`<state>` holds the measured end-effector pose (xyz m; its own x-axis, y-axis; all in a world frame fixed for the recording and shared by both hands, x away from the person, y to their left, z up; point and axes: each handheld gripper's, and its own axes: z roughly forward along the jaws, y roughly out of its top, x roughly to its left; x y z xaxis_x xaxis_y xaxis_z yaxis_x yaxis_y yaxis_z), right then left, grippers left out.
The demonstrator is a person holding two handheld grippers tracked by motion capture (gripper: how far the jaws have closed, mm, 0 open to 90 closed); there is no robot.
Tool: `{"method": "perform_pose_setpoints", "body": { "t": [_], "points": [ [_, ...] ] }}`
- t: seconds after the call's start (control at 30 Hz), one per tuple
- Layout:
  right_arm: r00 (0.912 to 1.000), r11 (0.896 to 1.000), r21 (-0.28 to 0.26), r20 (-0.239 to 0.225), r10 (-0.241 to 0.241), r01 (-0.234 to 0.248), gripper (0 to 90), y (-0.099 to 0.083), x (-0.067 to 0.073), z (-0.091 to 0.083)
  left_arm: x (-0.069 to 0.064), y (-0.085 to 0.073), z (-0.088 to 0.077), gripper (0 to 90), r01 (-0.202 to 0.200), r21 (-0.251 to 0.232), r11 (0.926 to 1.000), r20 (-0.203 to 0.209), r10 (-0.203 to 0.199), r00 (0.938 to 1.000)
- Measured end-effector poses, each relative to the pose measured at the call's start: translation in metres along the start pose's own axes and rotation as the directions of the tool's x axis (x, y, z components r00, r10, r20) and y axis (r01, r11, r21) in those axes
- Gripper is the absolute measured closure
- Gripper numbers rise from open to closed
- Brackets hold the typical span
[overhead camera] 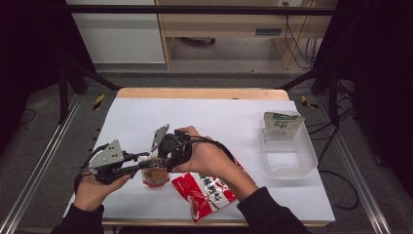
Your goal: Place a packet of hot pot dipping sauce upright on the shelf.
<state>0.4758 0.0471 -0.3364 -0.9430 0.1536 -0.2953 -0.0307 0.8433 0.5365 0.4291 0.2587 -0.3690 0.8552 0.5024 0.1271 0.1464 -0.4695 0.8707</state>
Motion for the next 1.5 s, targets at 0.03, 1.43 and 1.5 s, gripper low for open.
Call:
{"method": "perform_pose_setpoints", "body": {
  "t": [0.03,1.43,1.5],
  "points": [
    [0.9999,1.000,0.005,-0.011,-0.005,0.005,31.9,0.001,-0.001,0.002,0.000,0.000,0.000,73.4,-0.001,0.000,1.0000,0.000,0.001,1.0000],
    [0.9999,0.995,0.102,-0.011,0.006,-0.005,87.1,0.026,-0.043,-0.023,0.018,-0.020,0.004,27.1,0.148,-0.065,0.9869,-0.068,-0.152,0.9860],
    [0.9998,0.994,0.109,-0.004,0.018,-0.018,87.2,0.019,-0.048,-0.026,0.020,-0.024,0.007,24.1,0.162,-0.055,0.9852,-0.070,-0.166,0.9836]
  ]
}}
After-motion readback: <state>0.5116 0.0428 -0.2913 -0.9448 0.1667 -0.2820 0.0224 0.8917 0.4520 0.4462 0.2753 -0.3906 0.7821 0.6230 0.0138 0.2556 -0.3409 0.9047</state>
